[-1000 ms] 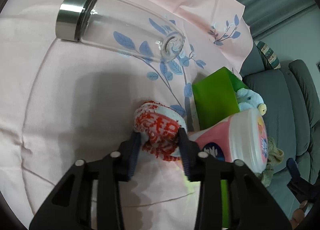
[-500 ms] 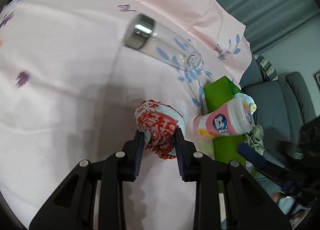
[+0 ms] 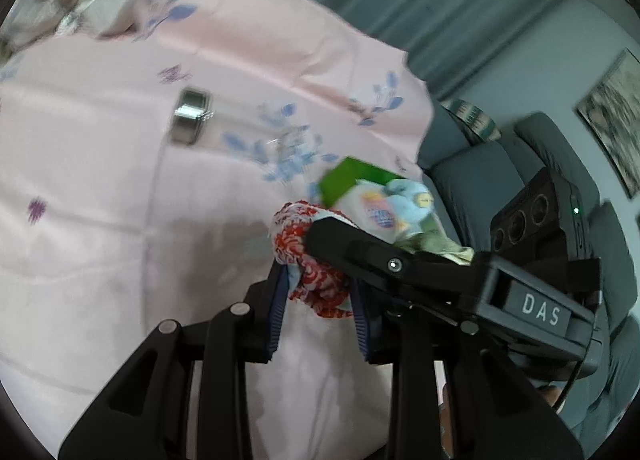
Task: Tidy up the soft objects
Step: 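Carry the knit item into the green box and open the right gripper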
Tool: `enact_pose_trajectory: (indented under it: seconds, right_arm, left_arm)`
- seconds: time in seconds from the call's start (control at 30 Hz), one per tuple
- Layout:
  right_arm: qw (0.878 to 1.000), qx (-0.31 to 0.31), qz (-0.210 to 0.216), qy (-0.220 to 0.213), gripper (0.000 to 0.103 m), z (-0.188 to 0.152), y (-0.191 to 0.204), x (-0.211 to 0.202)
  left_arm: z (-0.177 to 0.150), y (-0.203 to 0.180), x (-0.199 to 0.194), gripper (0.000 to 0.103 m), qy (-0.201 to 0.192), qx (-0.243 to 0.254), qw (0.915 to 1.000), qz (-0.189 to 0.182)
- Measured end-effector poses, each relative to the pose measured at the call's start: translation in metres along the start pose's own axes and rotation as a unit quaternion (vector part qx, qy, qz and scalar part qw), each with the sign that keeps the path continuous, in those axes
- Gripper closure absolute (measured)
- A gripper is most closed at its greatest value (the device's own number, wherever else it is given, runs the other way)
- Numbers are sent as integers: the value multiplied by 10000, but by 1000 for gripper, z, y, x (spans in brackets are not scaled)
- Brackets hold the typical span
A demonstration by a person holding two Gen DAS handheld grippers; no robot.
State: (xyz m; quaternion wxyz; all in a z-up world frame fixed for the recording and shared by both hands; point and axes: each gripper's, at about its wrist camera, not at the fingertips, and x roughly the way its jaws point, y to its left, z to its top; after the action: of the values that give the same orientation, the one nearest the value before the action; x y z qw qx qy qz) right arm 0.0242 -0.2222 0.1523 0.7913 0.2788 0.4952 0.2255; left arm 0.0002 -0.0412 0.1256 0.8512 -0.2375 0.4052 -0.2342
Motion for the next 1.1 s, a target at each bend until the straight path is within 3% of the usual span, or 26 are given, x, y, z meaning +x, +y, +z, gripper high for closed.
enact_pose_trajectory:
  seconds: [0.2,0.4,0.57,0.67,0.8,0.87,0.93,1.1]
  right_arm:
    - [9957,213,5,-898,41,11,-22,-69]
    - [9835,774,-313,-1603,41,8,-76,-129]
    - [9729,1294,-771,-1757,41,8,-115,-140]
    - [9681,1613,-941,-1672,41,9,-135,-135]
    - [9642,1816,-1146,-1554,39,9,-146,-129]
    - [9609,1784,-1377,-1609,28,9,-144,-133]
    - [9572,1717,-1549,-1742,18,6,-140,-141]
    - [9490,1383,-2009,-1998,12,3,-121,-160]
  left_arm:
    - [10,-68,23,74,49,793,9957,-481]
    - [1,-126,78,73,464,1327,9860,-895]
    - [-7,-138,126,69,996,1305,9808,-1053]
    - [-12,-138,142,64,1252,1281,9792,-954]
    - [-18,-140,140,49,1270,1384,9796,-717]
    - [-21,-140,133,36,1251,1431,9790,-737]
    - [-21,-140,127,15,1234,1465,9794,-641]
    - [-19,-149,106,11,872,1799,9796,-190]
